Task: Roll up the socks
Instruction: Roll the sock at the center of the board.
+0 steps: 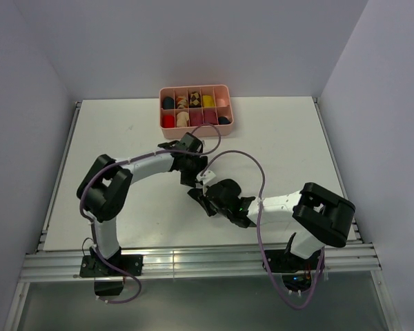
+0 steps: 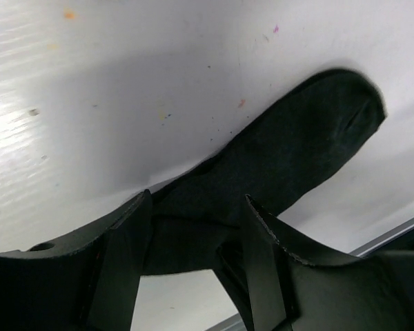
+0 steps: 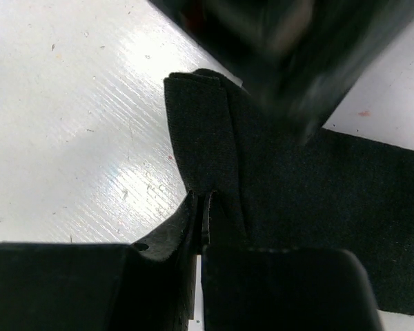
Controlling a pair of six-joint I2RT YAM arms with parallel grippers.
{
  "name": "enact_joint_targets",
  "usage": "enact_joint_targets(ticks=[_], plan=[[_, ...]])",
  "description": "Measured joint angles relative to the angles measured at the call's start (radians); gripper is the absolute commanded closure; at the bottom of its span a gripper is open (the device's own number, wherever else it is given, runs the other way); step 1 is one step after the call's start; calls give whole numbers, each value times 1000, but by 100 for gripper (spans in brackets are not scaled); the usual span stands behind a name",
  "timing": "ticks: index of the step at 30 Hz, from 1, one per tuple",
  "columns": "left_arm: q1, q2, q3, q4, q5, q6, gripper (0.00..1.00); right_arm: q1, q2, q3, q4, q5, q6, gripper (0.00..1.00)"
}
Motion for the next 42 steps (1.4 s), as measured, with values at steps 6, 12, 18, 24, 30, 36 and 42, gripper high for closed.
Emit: enact_joint_targets(ticks=[6, 12, 18, 24, 30, 36, 42], plan=[[-28, 79, 48, -21, 29, 113, 46, 0, 3, 7, -7, -6, -16, 100], [-61, 102, 74, -21, 24, 168, 57, 0, 13, 24, -22, -13, -25, 100], [-81, 123, 89, -20, -13, 172, 99, 0, 20, 43, -44, -20, -32, 100], [-86, 122, 89, -21, -59, 98, 100, 0, 16, 45, -54, -21, -23, 100], [-60, 101, 53, 9, -70, 4, 100, -2, -24, 18, -68, -45, 11, 100], [-33, 92, 42, 10, -89, -40, 100, -3, -64, 2, -85, -63, 37, 100], [-31, 92, 42, 11, -89, -51, 98, -48, -81, -12, -79, -134, 63, 100]])
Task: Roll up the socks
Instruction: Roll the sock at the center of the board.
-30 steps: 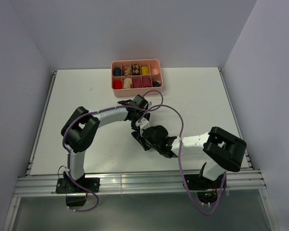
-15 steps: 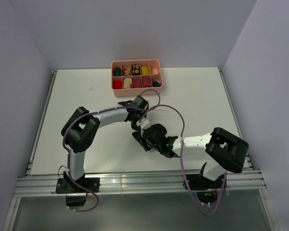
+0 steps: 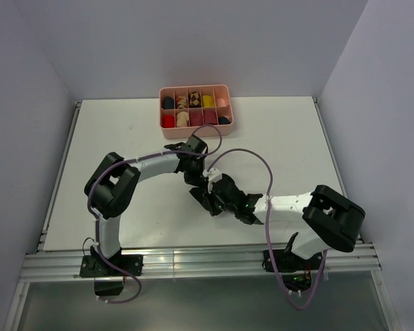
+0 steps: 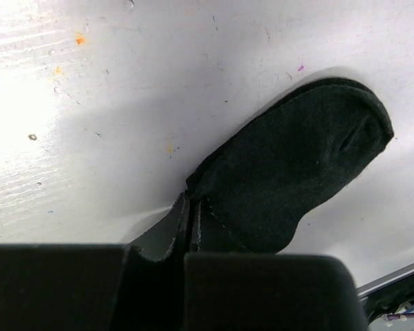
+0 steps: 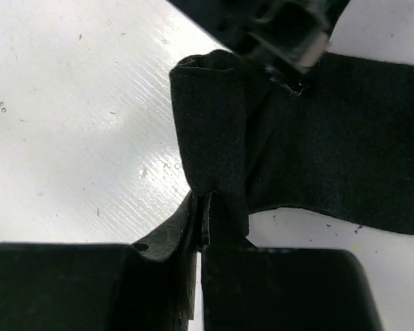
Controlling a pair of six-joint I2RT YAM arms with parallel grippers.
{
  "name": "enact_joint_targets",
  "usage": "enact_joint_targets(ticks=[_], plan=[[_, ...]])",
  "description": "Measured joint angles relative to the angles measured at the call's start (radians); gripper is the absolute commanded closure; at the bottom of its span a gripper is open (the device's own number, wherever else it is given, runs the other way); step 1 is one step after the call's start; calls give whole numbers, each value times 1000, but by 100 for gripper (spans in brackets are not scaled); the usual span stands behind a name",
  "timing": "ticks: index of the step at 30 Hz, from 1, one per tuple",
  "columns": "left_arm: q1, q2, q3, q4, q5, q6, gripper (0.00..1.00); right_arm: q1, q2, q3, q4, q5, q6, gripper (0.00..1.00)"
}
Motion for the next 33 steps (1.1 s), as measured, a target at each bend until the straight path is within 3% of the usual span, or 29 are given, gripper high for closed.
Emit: enact_joint_targets(ticks=[6, 12, 20, 23, 24, 27, 33], plan=[[2, -7, -19, 33, 1, 0, 93, -113, 86, -6, 107, -217, 33, 100], [12, -21, -37, 66, -19, -1, 77, -206, 187, 19, 224, -430, 71, 100], [84, -63, -42, 78, -100, -64, 73, -297, 221, -16, 309, -601, 163, 100], [117, -84, -44, 89, -114, -85, 63, -319, 238, -16, 321, -644, 188, 100], [124, -91, -49, 93, -117, -91, 54, -325, 243, -15, 322, -657, 197, 100], [127, -130, -78, 82, -137, -117, 40, -345, 259, -8, 326, -690, 221, 100], [126, -315, -204, 53, -157, -195, 33, -383, 291, -4, 340, -751, 277, 100]])
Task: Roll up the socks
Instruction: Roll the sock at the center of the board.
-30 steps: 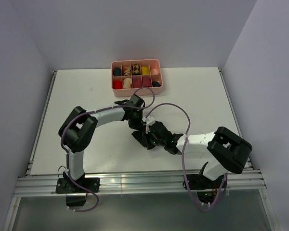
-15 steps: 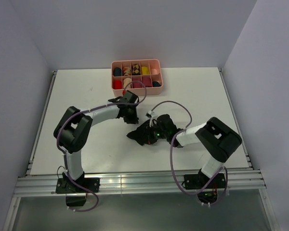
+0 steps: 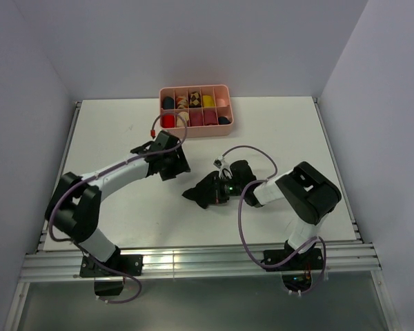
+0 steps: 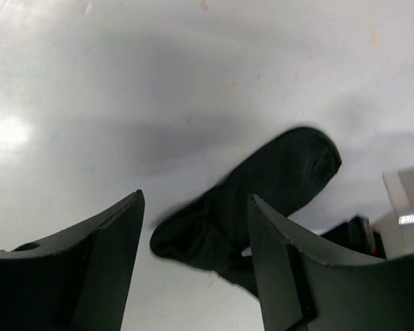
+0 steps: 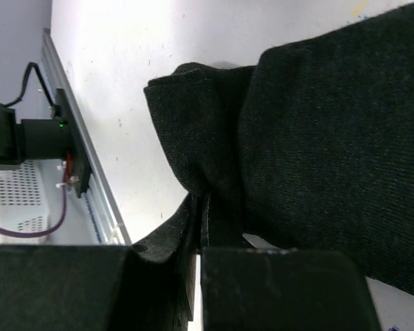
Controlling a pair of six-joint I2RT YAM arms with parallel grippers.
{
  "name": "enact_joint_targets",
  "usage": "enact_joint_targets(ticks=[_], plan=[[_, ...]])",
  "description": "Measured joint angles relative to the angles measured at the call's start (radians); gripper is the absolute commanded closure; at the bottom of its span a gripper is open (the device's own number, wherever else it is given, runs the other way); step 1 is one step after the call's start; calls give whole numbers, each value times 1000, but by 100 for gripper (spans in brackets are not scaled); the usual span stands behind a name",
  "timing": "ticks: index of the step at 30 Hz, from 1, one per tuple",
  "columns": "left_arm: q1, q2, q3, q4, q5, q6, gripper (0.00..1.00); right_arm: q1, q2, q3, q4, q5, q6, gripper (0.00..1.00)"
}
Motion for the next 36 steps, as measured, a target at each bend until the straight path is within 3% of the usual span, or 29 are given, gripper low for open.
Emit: enact_joint_targets(ticks=[4, 8, 17, 28, 32, 33, 36], plan=[[0, -115, -134, 19, 18, -74, 32, -24, 18, 1, 12, -33, 44, 100], [-2, -122, -227, 33, 55, -121, 33, -49, 32, -2, 21, -57, 87, 100], [-71, -84, -237, 114, 93, -154, 37, -64, 59, -9, 56, -80, 155, 100], [-92, 25, -192, 137, 97, -160, 58, -65, 62, -13, 66, -77, 175, 99], [-101, 76, -139, 118, 91, -158, 66, -65, 48, -14, 51, -68, 169, 84], [-103, 86, -126, 113, 91, -157, 66, -65, 36, -15, 36, -61, 162, 73], [-107, 117, -86, 86, 90, -157, 66, -64, -24, -17, -27, -27, 126, 60]])
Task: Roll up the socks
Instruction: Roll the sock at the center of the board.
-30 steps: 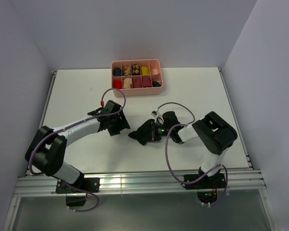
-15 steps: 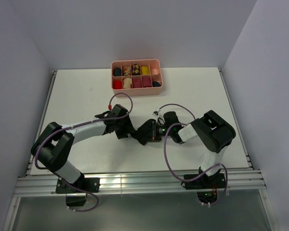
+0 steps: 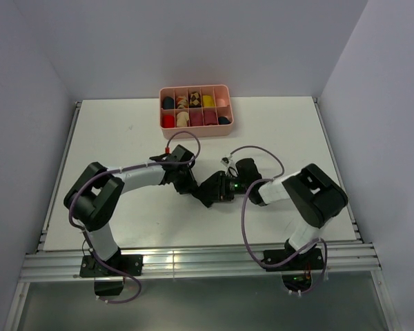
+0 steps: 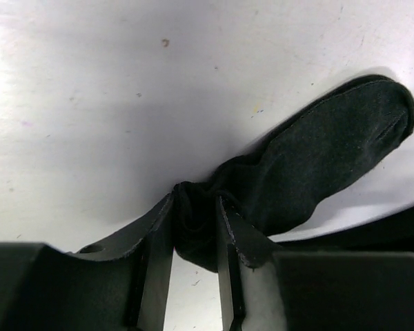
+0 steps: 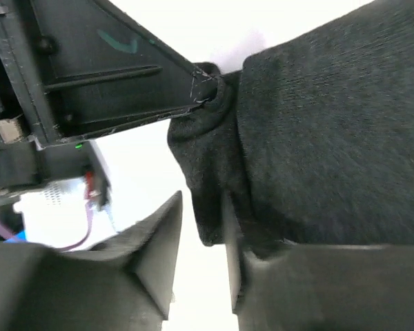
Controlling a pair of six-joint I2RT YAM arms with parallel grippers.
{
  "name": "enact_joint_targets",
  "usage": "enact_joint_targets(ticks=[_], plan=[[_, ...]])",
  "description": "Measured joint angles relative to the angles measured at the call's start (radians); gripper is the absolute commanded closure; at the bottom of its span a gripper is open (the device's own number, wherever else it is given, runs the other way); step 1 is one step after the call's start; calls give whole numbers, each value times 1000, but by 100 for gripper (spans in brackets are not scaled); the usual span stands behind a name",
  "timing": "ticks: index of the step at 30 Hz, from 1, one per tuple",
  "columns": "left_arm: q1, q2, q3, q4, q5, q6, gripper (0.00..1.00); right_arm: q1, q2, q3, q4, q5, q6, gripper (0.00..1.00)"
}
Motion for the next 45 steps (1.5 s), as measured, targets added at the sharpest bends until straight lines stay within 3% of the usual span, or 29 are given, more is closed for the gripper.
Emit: enact_joint_targets(ticks=[7, 14, 21, 35, 38, 39, 41, 42, 45], plan=[[-6, 56, 93, -91, -5, 20, 66, 60, -254, 6, -313, 275, -184, 55], [-13, 106, 185, -196, -25, 66, 65, 284, -417, 73, -472, 686, -350, 54], [-18, 134, 230, -248, -31, 90, 65, 450, -375, 109, -484, 918, -465, 54], [-26, 151, 260, -280, -39, 110, 65, 586, -143, 200, -486, 1112, -547, 54], [-28, 151, 261, -280, -42, 112, 64, 590, -110, 212, -493, 1149, -550, 62], [-28, 151, 261, -280, -42, 112, 63, 591, -101, 214, -492, 1158, -550, 74], [-28, 151, 261, -280, -42, 112, 59, 592, -95, 214, -492, 1170, -552, 87], [-28, 151, 261, -280, -42, 111, 51, 593, -95, 214, -492, 1172, -548, 100], [-29, 145, 259, -275, -43, 108, 42, 592, -96, 213, -491, 1165, -529, 100]])
